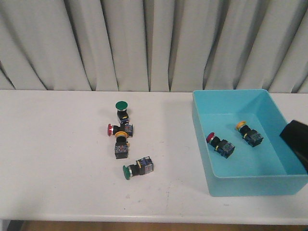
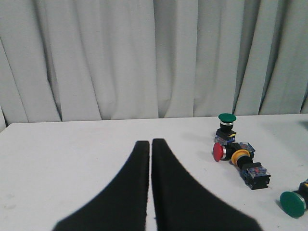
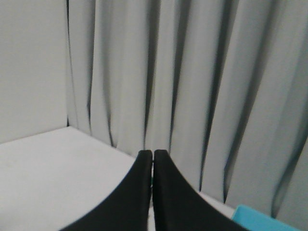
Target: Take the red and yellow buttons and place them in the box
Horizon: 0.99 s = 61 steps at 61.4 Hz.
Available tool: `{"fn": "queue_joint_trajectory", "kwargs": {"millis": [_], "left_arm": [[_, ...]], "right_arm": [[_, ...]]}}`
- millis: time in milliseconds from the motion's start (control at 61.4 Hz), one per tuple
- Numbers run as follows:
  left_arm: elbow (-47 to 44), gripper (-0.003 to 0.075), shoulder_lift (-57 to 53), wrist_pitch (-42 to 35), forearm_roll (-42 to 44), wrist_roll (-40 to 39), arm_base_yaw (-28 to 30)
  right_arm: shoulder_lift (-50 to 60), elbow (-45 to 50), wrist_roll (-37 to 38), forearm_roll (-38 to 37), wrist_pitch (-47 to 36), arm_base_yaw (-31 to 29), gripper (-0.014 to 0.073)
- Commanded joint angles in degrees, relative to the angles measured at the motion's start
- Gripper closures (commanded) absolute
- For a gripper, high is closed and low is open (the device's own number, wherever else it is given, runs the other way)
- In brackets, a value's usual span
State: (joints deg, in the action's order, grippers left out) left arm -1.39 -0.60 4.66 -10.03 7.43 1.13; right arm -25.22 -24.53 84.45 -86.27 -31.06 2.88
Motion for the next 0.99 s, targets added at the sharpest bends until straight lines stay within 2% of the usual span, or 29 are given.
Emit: {"fn": "queue_joint_trajectory", "kwargs": {"millis": [0, 195, 277, 505, 554, 684, 765, 863, 977], "left_arm": [[-1.77, 0.0727, -0.88, -4.27, -0.66, -0.11, 0.06], [-1.77, 0.0727, -0.88, -4.27, -0.66, -0.11, 0.06], [-1.77, 0.0727, -0.88, -4.27, -0.66, -0.11, 0.06], [-1.77, 0.0727, -0.88, -4.27, -0.66, -0.11, 0.06], [-1.77, 0.0727, -0.88, -4.27, -0.66, -0.11, 0.06], [-1.77, 0.0727, -0.88, -4.27, -0.66, -0.11, 0.06], [-1.77, 0.0727, -0.88, -4.27, -0.66, -0.11, 0.06], [-1.77, 0.0727, -0.88, -4.27, -0.66, -0.11, 0.06], [-1.77, 0.0727, -0.88, -4.27, -0.66, -0.11, 0.06]], "right_arm": [[-0.4, -0.39, -12.64, 15.17, 4.79, 0.67, 0.0599], [-0.4, 7.47, -36.08, 47.09, 9.21, 0.67, 0.0599], [-0.35, 9.77, -42.82, 54.51, 8.89, 0.67, 0.0599], [4.06, 10.62, -48.6, 56.34, 12.48, 1.06, 0.0599], [5.69, 11.18, -50.49, 58.73, 14.47, 1.06, 0.0599], [11.18, 14.57, -65.05, 74.59, 21.61, 1.06, 0.0599], [15.09, 16.94, -74.72, 80.79, 22.64, 1.06, 0.0599], [19.25, 19.81, -81.94, 81.63, 22.53, 1.06, 0.0599], [23.27, 23.55, -82.98, 81.38, 22.54, 1.06, 0.0599]]}}
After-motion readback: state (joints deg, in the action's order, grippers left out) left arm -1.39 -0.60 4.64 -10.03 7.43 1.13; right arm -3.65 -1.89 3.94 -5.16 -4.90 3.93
